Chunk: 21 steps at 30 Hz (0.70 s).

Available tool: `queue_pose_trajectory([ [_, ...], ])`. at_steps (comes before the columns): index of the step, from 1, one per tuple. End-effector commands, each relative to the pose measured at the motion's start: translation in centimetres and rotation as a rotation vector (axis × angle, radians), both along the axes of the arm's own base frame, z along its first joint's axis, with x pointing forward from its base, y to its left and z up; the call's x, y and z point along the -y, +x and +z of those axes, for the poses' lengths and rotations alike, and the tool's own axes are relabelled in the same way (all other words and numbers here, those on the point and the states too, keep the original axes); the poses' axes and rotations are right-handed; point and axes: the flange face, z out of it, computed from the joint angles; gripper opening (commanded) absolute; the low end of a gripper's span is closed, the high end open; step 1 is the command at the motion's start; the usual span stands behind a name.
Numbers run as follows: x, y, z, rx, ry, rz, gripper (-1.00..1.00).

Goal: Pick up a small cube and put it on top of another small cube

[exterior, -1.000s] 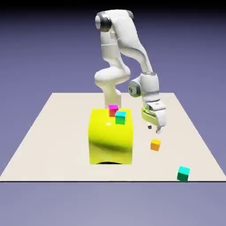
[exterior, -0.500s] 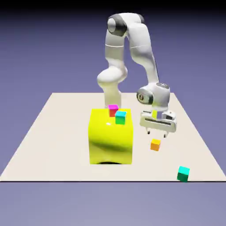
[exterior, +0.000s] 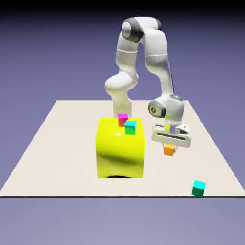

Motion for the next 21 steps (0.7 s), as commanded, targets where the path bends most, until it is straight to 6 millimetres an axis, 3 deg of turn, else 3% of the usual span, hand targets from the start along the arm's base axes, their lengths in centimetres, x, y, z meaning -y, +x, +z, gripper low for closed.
queue_pose_trajectory([
  [1,0.0,0.0,0.0,0.001,0.001,0.001,-1.0],
  [4,0.7,2.8,3.1,0.011,0.045,-0.225,-1.0],
  [11,6.2,6.7,11.3,-0.014,0.077,-0.694,-1.0],
  [16,11.4,7.6,17.3,-0.028,0.096,-1.024,-1.0],
  [21,17.1,6.6,23.1,-0.04,0.112,-1.352,-1.0],
])
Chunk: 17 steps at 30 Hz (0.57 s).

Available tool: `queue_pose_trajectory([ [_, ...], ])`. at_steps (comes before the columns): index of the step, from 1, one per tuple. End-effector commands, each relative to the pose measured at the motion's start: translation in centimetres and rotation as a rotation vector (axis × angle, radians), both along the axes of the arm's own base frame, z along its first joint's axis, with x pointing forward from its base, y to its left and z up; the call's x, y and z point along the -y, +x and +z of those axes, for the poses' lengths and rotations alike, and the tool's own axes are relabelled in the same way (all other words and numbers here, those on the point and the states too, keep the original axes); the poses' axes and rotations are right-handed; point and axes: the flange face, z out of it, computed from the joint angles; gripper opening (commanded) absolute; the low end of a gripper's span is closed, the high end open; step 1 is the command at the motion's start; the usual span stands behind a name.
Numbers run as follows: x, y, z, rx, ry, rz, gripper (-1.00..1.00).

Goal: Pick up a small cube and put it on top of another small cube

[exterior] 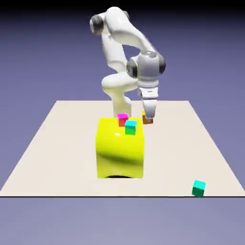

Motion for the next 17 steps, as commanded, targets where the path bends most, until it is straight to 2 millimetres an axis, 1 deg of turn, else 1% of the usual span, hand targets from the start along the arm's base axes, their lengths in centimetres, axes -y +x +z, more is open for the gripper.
queue_pose_trajectory([
  [1,1.1,-0.4,1.1,-0.002,0.003,-0.065,-1.0],
  [4,4.5,-2.2,4.3,-0.012,0.013,-0.261,-1.0],
  [5,5.4,-3.2,4.6,-0.021,-0.013,-0.285,-1.0],
  [6,6.2,-4.3,4.1,-0.038,-0.072,-0.265,-1.0],
  [7,6.6,-4.8,3.8,-0.047,-0.101,-0.256,-1.0],
  [8,6.6,-4.8,3.8,-0.047,-0.101,-0.256,-1.0],
  [12,6.9,-4.9,-2.3,-0.047,-0.102,-0.257,-1.0],
  [13,6.9,-5.0,-3.2,-0.047,-0.101,-0.256,-1.0],
  [14,6.9,-5.0,-3.2,-0.047,-0.101,-0.256,1.0],
  [15,6.9,-5.0,-3.2,-0.047,-0.101,-0.256,1.0],
  [17,6.8,-4.7,-0.2,-0.047,-0.102,-0.258,1.0],
])
